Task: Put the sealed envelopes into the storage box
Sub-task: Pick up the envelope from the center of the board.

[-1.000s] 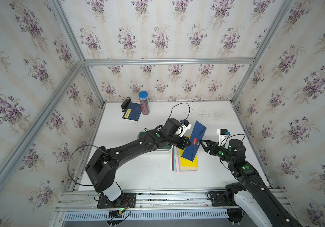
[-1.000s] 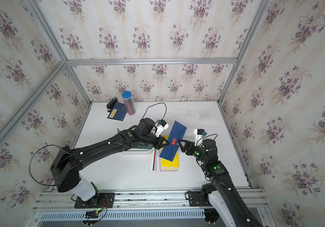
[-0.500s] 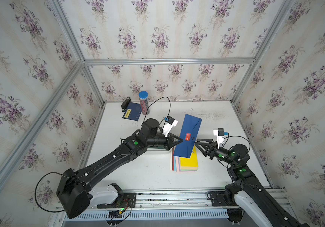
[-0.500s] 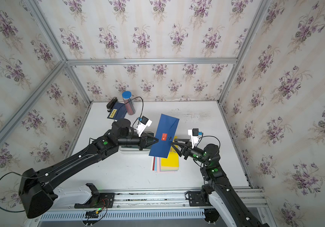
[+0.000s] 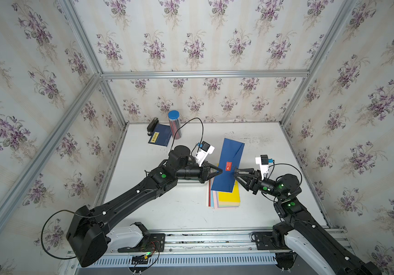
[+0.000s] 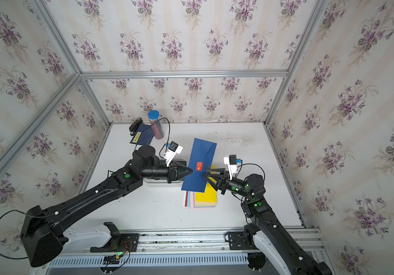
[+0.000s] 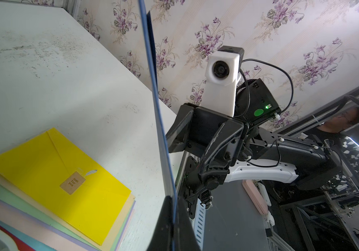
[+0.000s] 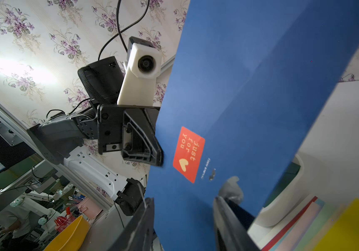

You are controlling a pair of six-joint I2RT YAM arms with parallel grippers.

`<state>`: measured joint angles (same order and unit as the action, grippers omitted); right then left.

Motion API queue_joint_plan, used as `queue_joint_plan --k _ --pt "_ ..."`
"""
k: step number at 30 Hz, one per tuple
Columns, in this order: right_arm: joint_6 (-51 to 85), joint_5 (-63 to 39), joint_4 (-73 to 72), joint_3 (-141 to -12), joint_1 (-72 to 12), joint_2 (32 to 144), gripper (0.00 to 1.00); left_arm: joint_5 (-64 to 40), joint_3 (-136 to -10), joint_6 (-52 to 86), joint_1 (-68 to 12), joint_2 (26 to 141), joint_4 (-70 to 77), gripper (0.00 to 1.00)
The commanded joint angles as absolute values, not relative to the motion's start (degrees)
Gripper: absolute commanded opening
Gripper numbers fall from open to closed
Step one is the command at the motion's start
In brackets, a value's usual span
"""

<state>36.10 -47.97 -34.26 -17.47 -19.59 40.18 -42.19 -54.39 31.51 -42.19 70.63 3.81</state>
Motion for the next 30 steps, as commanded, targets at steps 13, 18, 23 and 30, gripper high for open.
queue_joint_plan --k 13,18,23,30 --pt "40.1 -52.2 -42.0 -18.1 -19.7 42.6 0.54 -43.7 -54.6 29.0 -41.7 66.0 1.8 0.0" --pt "42.3 -53.4 -44.5 -18.8 -19.9 42.3 0.43 -43.5 -54.7 29.3 -41.6 66.8 2.3 0.0" --pt "43.7 -54.4 -44.4 -20.8 -20.8 43.0 0.25 -43.3 -54.7 29.7 -41.4 67.5 2.5 0.0" --pt "38.4 -52.5 -37.7 -24.4 -21.1 43.6 0.0 -39.3 -53.6 29.7 -40.9 66.2 -0.3 0.08"
